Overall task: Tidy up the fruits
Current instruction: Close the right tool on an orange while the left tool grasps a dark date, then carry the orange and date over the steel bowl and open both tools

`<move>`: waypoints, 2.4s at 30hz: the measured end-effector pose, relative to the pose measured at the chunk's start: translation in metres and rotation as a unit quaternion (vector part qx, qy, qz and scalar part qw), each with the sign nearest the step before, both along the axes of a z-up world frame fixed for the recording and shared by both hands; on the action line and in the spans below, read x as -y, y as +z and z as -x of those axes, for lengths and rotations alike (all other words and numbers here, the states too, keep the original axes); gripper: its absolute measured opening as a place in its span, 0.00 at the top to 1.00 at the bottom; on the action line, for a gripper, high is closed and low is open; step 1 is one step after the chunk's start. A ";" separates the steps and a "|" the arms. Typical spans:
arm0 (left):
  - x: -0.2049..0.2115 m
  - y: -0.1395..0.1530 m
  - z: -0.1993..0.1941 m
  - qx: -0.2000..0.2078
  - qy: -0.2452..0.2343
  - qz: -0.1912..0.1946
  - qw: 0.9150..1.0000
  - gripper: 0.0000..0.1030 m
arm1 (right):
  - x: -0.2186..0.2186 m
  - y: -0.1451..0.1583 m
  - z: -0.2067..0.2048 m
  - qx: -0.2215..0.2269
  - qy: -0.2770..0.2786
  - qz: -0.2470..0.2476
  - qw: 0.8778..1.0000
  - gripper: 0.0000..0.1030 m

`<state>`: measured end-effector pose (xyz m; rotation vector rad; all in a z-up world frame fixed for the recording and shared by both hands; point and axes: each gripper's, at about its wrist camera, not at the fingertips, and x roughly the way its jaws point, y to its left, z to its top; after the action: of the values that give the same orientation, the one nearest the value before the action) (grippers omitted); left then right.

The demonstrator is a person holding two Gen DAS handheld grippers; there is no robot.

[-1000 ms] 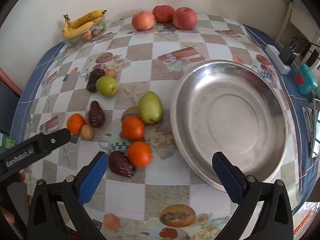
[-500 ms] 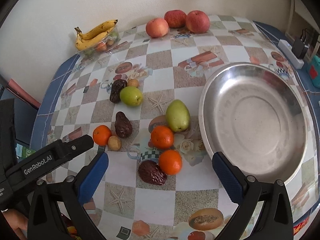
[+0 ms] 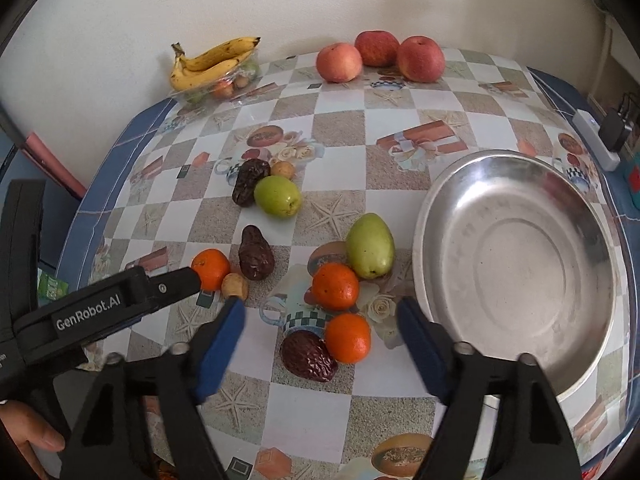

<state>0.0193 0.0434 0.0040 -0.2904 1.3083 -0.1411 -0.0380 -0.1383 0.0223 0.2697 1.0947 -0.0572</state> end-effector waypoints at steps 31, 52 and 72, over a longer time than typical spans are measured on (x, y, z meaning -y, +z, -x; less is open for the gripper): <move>0.030 -0.038 0.007 -0.087 -0.038 0.029 0.995 0.09 | 0.017 -0.050 -0.007 -0.082 -0.020 0.005 0.996 0.67; 0.082 -0.039 0.025 -0.093 -0.090 0.066 0.989 0.45 | 0.042 -0.050 0.021 -0.101 -0.028 -0.044 0.994 0.68; 0.057 -0.040 0.021 -0.095 -0.037 0.089 0.991 0.65 | 0.042 -0.050 0.020 -0.101 -0.029 -0.046 0.993 0.68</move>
<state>-0.0013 -0.0139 -0.0362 -0.4153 1.4993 -0.3002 -0.0583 -0.1802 -0.0275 0.3838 1.2922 -0.0871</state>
